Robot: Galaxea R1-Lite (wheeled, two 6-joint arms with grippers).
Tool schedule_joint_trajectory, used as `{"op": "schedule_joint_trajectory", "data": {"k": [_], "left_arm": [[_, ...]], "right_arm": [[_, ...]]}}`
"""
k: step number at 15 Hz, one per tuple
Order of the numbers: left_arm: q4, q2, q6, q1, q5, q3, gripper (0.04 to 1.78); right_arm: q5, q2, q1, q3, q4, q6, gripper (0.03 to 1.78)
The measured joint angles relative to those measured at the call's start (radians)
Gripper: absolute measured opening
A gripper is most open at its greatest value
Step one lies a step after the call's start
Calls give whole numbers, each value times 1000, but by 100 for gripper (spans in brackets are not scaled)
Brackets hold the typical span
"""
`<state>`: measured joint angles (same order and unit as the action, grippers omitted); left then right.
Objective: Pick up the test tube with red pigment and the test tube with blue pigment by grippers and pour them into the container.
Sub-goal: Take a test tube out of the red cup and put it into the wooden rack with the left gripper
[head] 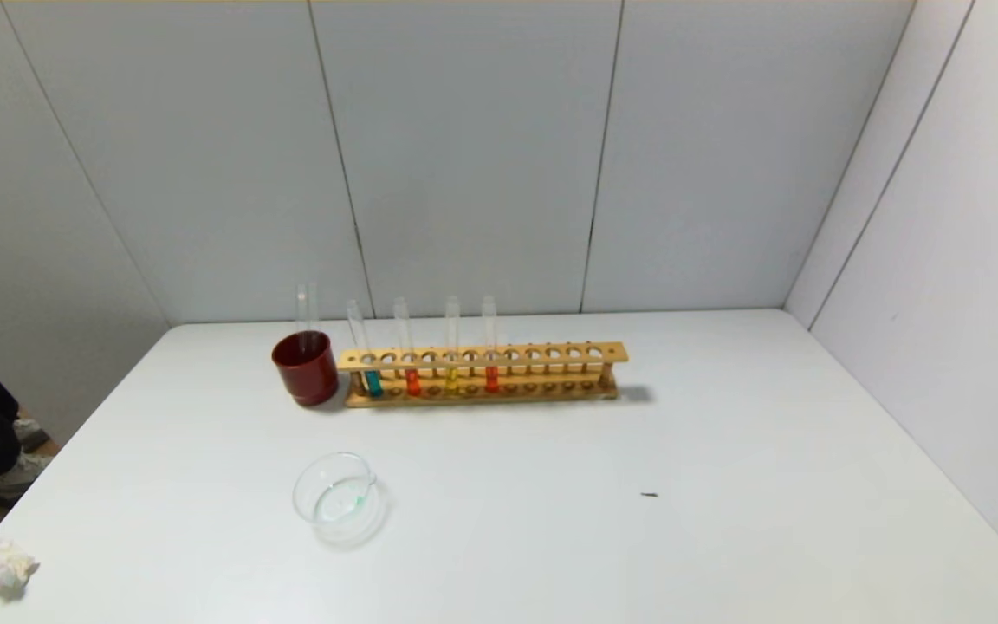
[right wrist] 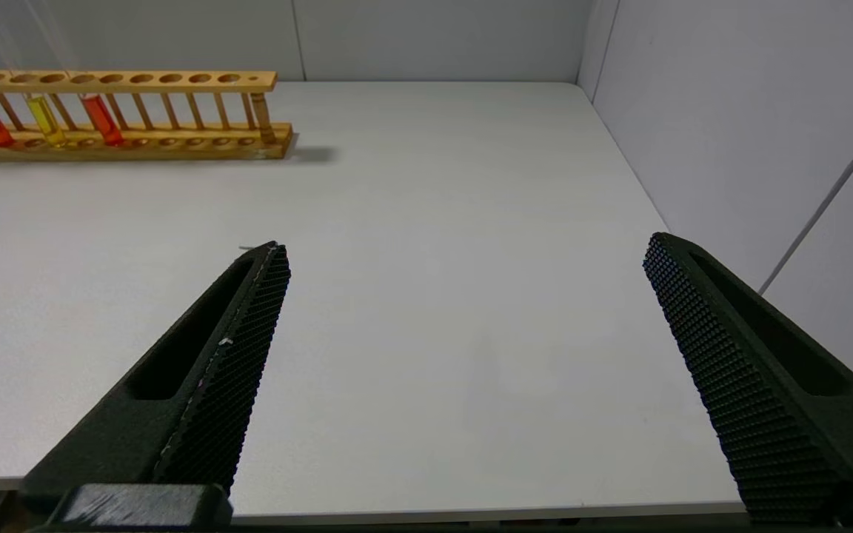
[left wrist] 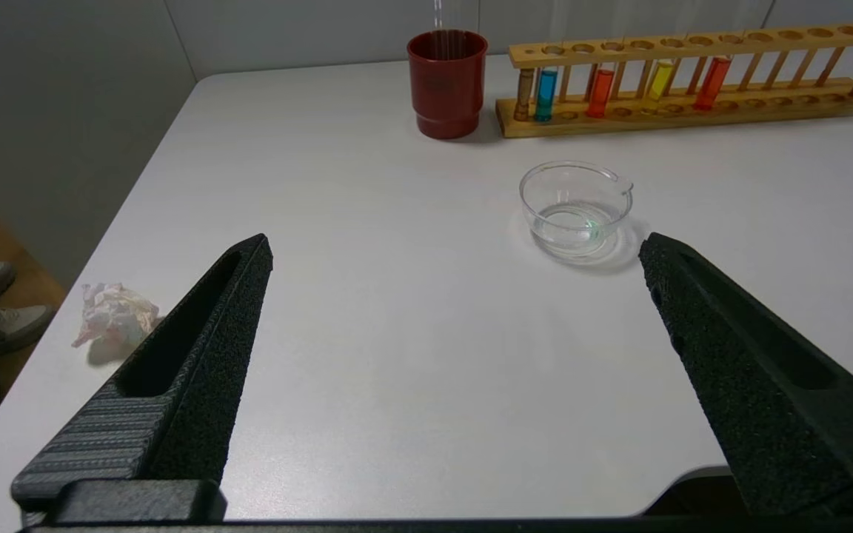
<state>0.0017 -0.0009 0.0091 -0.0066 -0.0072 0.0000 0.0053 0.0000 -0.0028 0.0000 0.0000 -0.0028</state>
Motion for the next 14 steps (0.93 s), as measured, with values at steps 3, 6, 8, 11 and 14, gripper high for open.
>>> {"op": "schedule_joint_trajectory", "data": {"k": [3,6,8,11,14], "left_arm": [[-8,0,2,0,-6,-11,175],[88,0,-10,0,-60,-126,175],[211,13,-7,0,-86,-251,175],[336,145,-3,-3,-114,-403,175],[276,396,0,-7,-125,-533,175]], "right_arm": [[0,0,0,0,0,0,175],[0,0,0,0,0,0,175],[0,0,0,0,0,0,175],[0,0,-1,0,0,0,175],[0,0,0,0,0,0,175]]}}
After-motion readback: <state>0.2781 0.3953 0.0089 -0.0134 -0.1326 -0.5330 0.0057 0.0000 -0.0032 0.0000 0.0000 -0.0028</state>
